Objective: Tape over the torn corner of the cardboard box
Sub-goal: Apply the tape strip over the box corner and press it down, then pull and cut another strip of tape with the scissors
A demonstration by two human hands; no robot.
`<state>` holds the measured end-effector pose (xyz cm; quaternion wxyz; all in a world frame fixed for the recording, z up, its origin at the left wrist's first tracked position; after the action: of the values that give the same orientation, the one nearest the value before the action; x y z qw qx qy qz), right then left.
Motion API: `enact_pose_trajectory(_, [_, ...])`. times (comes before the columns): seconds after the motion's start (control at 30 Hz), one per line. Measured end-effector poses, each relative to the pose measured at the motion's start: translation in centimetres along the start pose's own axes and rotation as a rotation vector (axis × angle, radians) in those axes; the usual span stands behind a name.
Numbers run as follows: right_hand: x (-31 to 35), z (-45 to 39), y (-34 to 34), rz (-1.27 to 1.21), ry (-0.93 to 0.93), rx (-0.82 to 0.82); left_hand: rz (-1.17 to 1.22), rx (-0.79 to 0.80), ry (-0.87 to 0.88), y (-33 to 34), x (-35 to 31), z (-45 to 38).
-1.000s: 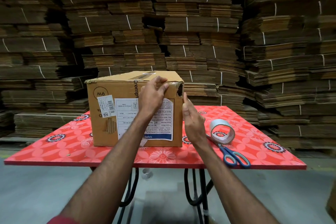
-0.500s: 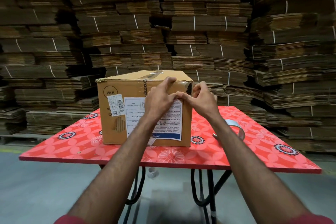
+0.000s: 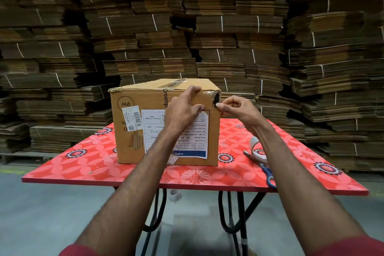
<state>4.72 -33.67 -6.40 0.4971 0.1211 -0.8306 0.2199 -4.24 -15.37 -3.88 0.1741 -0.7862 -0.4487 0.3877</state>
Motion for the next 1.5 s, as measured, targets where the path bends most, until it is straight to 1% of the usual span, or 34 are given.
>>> enact_pose_trajectory(0.27, [-0.5,0.5,1.6,-0.258,0.044,0.093,-0.002,-0.001,-0.011,0.0,0.0,0.1])
enact_pose_trajectory(0.4, [-1.0,0.6,2.4,-0.320,0.021,0.082,-0.065,-0.026,0.000,0.6,0.3,0.3])
enact_pose_trajectory(0.47, [-1.0,1.1,1.8,-0.258,0.023,0.076,-0.126,-0.039,0.013,1.1,0.3,0.7])
enact_pose_trajectory(0.57, [-1.6,2.9,-0.6,0.047,0.076,0.046,-0.202,-0.089,0.080,2.5,-0.2,2.2])
enact_pose_trajectory(0.6, [-1.9,3.8,-1.7,0.155,0.099,0.001,-0.202,-0.109,0.128,3.2,-0.5,3.0])
enact_pose_trajectory(0.67, [-3.0,5.5,-4.1,0.282,0.149,-0.123,-0.179,-0.100,0.233,5.3,-1.4,4.8])
enact_pose_trajectory(0.7, [-3.8,6.4,-5.2,0.335,0.210,-0.164,-0.171,-0.066,0.275,6.6,-2.0,5.6])
enact_pose_trajectory(0.77, [-5.7,8.0,-6.5,0.473,0.384,-0.192,-0.156,0.077,0.325,9.7,-3.1,6.8])
enact_pose_trajectory(0.83, [-7.4,9.1,-6.9,0.628,0.536,-0.201,-0.138,0.257,0.298,13.0,-3.7,7.3])
enact_pose_trajectory(0.9, [-8.2,9.7,-6.5,0.787,0.596,-0.229,-0.109,0.406,0.276,15.8,-4.2,7.5])
enact_pose_trajectory(0.93, [-8.5,10.0,-6.1,0.846,0.610,-0.231,-0.094,0.451,0.272,17.0,-4.5,7.6])
enact_pose_trajectory(1.07, [-9.1,10.0,-5.0,1.011,0.639,-0.235,-0.121,0.506,0.224,20.2,-5.1,7.4])
enact_pose_trajectory(1.13, [-9.1,9.7,-4.9,1.029,0.642,-0.197,-0.099,0.517,0.170,21.1,-4.9,6.9])
enact_pose_trajectory(1.23, [-9.0,8.9,-5.0,0.978,0.607,-0.135,-0.069,0.540,0.130,21.8,-4.2,6.4])
enact_pose_trajectory(1.3, [-9.1,8.6,-5.1,0.938,0.589,-0.131,-0.007,0.575,0.084,22.2,-3.6,6.0])
enact_pose_trajectory(1.4, [-8.9,8.7,-5.7,0.850,0.479,-0.251,0.145,0.668,-0.021,23.3,-2.4,5.1])
enact_pose_trajectory(1.5, [-8.6,9.4,-6.4,0.707,0.394,-0.352,0.318,0.710,-0.126,23.1,-2.1,4.3])
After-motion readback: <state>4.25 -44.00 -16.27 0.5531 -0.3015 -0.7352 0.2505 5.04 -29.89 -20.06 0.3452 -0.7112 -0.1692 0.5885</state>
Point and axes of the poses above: each hand's wrist, its own z-axis away from the middle knuckle, its own y-axis out of the palm, x = y × z, the point moved 5 cm from there along -z, towards the middle knuckle, and after that the axes turned 9 degrees about x, right-handed, at the moved point
